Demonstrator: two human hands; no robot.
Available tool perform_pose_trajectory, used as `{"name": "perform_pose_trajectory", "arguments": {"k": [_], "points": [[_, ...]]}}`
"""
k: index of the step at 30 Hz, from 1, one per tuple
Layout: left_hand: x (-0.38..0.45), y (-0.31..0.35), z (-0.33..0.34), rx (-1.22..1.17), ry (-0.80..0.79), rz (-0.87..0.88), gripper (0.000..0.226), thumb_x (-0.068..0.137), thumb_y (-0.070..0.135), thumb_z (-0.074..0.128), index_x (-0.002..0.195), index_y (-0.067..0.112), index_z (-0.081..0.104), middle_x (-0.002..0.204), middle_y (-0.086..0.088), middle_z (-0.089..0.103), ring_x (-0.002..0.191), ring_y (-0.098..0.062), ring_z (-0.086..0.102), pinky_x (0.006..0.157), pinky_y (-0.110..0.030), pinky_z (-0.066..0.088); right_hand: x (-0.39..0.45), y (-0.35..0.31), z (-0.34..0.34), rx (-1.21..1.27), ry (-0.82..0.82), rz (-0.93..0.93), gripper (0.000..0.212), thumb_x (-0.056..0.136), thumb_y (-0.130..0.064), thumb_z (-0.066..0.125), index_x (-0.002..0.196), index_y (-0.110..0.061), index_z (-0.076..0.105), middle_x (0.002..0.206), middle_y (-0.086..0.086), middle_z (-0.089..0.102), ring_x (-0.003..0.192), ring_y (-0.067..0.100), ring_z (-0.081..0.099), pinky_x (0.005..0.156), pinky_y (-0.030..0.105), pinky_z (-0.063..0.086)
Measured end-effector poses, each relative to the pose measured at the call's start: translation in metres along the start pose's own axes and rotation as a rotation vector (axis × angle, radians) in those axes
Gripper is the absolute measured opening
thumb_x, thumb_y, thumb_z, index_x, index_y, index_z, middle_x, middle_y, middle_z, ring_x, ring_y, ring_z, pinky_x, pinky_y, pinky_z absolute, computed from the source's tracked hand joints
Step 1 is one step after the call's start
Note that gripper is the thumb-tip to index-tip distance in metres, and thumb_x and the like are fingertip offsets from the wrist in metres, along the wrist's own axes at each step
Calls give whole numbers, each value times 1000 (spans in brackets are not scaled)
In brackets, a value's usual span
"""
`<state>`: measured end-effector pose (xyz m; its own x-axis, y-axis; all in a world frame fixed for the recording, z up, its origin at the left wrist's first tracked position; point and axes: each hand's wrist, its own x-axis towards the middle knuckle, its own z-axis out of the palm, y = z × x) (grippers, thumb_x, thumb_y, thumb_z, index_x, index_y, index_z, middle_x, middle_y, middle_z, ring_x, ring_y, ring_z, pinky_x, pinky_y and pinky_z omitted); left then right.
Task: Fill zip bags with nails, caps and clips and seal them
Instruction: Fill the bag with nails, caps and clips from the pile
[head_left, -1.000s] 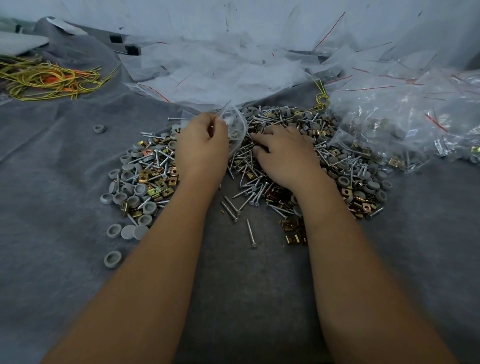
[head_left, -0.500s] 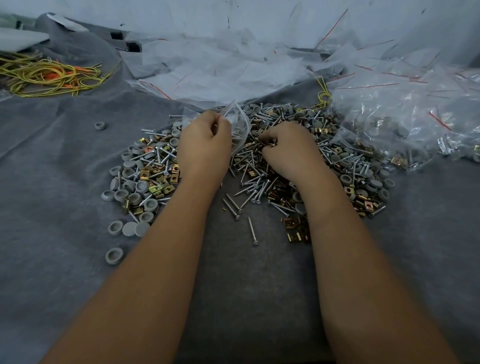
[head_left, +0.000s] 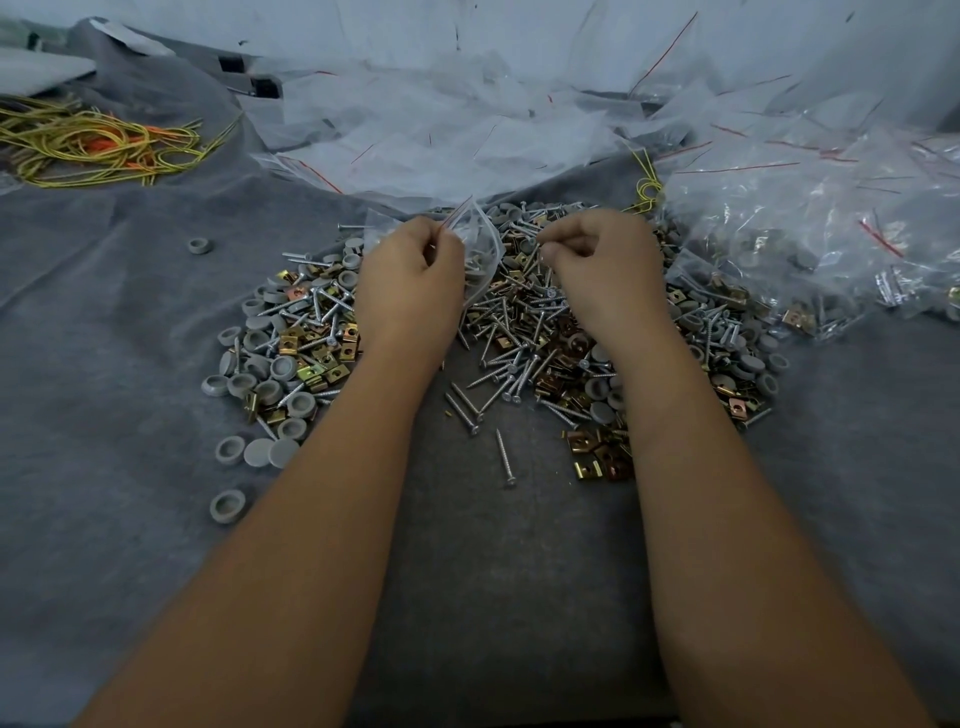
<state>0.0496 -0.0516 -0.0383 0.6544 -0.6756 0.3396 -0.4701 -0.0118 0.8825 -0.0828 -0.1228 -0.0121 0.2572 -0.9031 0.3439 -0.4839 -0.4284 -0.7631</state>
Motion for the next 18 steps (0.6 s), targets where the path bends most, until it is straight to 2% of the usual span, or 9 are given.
{"name": "perform_pose_trajectory", "arguments": {"k": [3,6,8,11,13,15,18], "points": [[0,1,-1,-4,-1,6,22,93,26,49,82,17,66,50,8,43,45,-9,36,51,-27,29,1,2,-1,-117,107,-44,28,94,-5,55,113,-19,69,114,1,65,101,12,61,86,25,49],[1,1,-1,-6,1,7,22,93,26,49,83,17,66,50,7,43,46,-11,36,51,-27,29,3,8,0,-299,60,-93,39,94,0,47,123,-18,66,132,8,55,119,25,53,98,33,44],[1,1,-1,-1,-4,13,22,93,26,48,82,17,65,51,6,44,47,-12,37,52,-28,31,4,10,1,-349,-12,-95,41,94,0,45,123,-19,66,134,10,55,120,29,51,100,41,45],[1,0,-1,8,-9,14,24,94,26,49,74,21,60,51,7,43,48,-12,37,52,-28,29,1,11,4,-450,-178,-158,41,97,-8,42,130,-23,62,130,10,59,109,26,52,92,38,45],[1,1,0,11,-8,16,27,94,25,49,68,24,55,51,7,41,49,-12,36,52,-28,28,-2,10,6,-613,-265,-222,38,100,-19,40,133,-27,59,130,6,58,119,30,45,98,42,39],[1,1,0,8,-12,19,25,94,25,49,69,22,56,51,6,42,50,-13,37,53,-29,29,-3,8,6,-699,-277,-239,38,100,-22,39,130,-28,61,124,5,57,121,31,43,99,44,39],[1,1,0,15,-11,23,24,94,25,49,74,17,60,52,5,44,50,-14,38,53,-29,31,-3,4,7,-748,-242,-224,34,96,-19,42,118,-14,68,114,8,58,116,31,47,95,44,44]]}}
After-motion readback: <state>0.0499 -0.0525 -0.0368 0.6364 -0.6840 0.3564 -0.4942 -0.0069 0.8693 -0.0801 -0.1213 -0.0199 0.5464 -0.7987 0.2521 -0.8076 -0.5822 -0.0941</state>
